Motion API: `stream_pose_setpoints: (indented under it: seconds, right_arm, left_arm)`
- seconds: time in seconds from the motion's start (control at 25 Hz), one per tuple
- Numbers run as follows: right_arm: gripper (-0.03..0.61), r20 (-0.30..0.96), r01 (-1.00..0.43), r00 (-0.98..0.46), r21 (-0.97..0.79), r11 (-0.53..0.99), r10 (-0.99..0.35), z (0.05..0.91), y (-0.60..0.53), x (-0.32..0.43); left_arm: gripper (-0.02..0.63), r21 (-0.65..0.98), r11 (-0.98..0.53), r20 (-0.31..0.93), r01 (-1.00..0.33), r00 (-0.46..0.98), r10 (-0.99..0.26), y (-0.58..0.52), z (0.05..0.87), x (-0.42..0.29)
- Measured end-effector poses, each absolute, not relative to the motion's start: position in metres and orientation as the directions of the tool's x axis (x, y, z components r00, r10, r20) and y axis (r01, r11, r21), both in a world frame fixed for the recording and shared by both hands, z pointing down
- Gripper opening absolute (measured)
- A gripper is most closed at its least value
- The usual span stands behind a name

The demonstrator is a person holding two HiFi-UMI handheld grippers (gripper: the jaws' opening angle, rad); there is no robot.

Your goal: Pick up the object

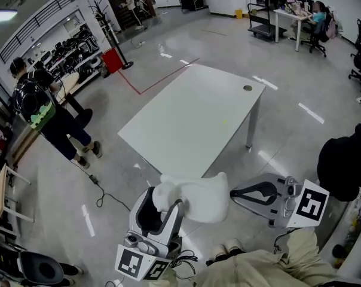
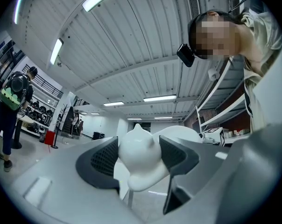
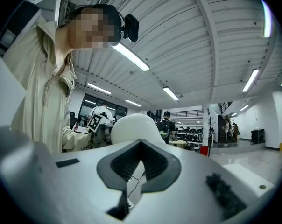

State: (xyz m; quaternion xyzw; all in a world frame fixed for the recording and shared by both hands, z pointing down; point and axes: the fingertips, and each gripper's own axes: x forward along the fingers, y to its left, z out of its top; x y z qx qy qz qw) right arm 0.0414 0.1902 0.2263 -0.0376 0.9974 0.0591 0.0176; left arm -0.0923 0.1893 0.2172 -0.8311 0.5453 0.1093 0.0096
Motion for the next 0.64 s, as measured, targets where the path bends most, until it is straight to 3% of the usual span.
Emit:
stream_pose_setpoints:
  seconds: [0.64]
  right_arm:
    - [0.0, -0.056, -0.084, -0.995, 0.11, 0.99, -0.078, 0.218, 0.193, 0.05]
  left_arm:
    - [0.282, 0.098, -0.42, -0.181, -0.902, 0.399, -0.899, 0.19, 0.213, -0.084]
